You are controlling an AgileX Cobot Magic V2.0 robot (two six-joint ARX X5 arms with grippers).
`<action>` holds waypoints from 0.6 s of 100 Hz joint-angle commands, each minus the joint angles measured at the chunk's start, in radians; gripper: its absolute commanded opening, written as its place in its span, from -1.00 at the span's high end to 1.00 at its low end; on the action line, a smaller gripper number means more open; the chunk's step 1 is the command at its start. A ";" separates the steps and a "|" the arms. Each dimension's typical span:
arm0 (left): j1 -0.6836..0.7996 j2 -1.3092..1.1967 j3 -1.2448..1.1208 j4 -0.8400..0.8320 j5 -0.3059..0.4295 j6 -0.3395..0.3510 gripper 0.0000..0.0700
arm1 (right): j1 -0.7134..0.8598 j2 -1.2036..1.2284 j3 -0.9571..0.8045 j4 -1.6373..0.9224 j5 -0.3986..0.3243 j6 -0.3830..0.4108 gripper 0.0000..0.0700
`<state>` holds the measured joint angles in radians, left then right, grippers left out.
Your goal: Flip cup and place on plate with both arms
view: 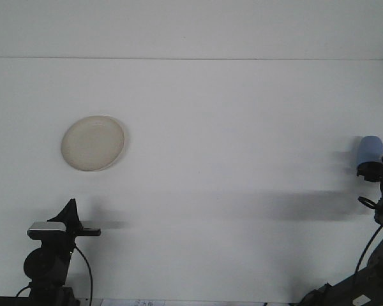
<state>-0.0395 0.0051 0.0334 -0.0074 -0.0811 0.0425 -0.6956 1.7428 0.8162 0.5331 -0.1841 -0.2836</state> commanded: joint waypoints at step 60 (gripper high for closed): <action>0.000 -0.002 -0.019 0.011 -0.005 0.001 0.96 | 0.101 -0.307 0.029 -0.173 -0.015 0.360 1.00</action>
<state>-0.0395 0.0051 0.0334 -0.0074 -0.0811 0.0429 -0.6254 1.5047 0.8299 0.4179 -0.2020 -0.0776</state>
